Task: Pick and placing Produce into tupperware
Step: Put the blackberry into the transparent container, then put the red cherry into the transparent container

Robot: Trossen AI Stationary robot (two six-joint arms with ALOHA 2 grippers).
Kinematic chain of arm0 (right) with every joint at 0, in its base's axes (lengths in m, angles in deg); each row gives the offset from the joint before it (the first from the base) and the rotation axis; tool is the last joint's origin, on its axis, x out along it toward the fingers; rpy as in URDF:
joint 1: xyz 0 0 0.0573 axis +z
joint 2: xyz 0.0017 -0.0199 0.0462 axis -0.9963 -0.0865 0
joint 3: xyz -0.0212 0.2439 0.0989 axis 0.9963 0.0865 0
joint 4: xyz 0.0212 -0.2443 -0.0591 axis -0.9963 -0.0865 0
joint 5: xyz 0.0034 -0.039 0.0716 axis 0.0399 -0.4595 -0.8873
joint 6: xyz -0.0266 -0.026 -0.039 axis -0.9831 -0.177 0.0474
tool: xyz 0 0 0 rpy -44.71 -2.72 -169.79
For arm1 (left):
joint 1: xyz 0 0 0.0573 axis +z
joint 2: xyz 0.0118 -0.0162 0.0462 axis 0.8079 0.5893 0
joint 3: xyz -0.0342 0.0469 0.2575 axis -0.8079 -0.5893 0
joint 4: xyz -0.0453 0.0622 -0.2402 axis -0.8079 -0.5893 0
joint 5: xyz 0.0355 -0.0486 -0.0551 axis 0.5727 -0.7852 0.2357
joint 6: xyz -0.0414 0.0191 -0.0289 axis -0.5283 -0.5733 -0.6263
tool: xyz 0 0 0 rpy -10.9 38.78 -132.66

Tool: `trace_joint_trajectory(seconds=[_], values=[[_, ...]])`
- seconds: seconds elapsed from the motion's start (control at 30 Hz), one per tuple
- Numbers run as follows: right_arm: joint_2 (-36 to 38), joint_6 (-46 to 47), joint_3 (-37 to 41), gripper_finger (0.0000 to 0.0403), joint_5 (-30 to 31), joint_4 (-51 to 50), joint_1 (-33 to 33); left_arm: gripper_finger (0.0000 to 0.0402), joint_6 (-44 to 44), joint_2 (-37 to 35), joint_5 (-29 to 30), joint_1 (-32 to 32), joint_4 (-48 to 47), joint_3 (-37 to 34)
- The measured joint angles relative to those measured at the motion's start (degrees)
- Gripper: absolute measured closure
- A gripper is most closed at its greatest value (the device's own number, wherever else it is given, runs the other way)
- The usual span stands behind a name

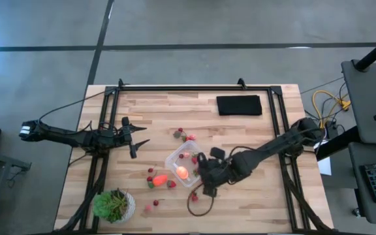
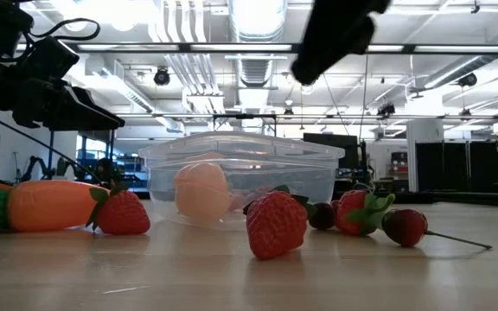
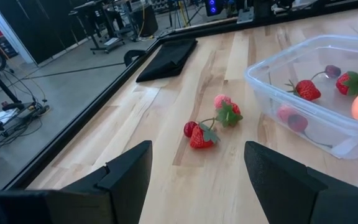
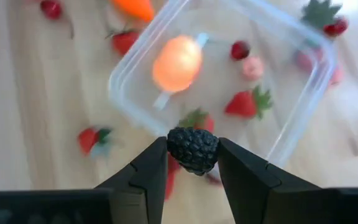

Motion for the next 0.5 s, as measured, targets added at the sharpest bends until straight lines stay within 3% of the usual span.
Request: trace_joint_trajectory(seconds=[0.23, 0.5], values=[[-3.19, 1.32, -0.33, 0.0256, -0.34, 0.14, -7.33, 0.0160, 0.00, 0.00, 0.00, 0.01, 0.01, 0.00], [-4.12, 1.15, -0.42, 0.0177, -4.37, 0.77, -11.10, 0.0160, 0.00, 0.15, 0.00, 0.00, 0.01, 0.00]])
